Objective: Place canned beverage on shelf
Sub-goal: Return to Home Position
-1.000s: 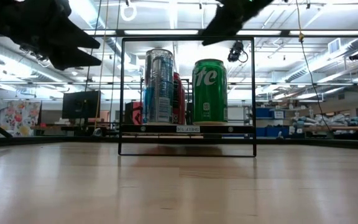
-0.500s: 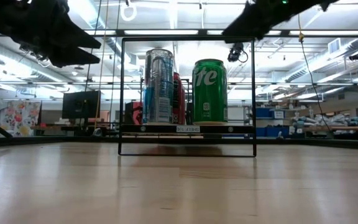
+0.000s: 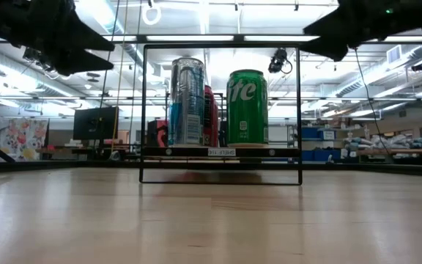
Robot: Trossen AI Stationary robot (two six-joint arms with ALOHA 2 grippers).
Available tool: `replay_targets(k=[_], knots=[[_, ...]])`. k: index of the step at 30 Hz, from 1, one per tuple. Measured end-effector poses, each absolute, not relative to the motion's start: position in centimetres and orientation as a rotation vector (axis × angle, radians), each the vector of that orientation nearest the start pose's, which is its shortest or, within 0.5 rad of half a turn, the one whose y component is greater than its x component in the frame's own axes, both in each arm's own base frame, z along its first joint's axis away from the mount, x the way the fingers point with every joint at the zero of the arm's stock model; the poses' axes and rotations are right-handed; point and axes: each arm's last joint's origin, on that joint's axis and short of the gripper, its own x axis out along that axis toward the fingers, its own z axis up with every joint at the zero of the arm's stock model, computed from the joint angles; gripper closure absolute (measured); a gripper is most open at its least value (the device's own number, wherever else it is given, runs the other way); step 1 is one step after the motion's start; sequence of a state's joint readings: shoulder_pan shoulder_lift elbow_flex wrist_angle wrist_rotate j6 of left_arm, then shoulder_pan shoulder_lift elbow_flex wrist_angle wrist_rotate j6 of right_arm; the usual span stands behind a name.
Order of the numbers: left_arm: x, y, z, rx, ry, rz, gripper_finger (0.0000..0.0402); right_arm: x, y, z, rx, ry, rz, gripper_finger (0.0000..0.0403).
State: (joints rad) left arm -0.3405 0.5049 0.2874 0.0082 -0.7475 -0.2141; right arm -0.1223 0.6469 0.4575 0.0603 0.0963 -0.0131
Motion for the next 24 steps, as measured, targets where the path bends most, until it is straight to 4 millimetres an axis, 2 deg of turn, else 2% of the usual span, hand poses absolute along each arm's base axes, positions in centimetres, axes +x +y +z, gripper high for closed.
replay_targets(k=[4, 9, 14, 24], knots=[[13.0, -2.6, 22.4, -0.108, 0.086, 0.392, 0.0013, 14.7, -2.5, 25.3, 0.027, 0.036, -0.151, 0.0085], [13.6, -2.9, 22.9, -0.082, 0.039, 0.348, 0.0013, 14.4, -3.0, 24.1, 0.056, 0.038, -0.109, 0.0090], [14.1, -3.0, 22.5, -0.075, 0.069, 0.352, 0.0013, 13.7, -3.2, 24.1, 0.067, 0.044, -0.133, 0.0098], [13.6, -3.3, 22.1, -0.057, 0.102, 0.421, 0.0013, 11.0, -2.9, 24.2, 0.037, -0.011, -0.187, 0.0106]])
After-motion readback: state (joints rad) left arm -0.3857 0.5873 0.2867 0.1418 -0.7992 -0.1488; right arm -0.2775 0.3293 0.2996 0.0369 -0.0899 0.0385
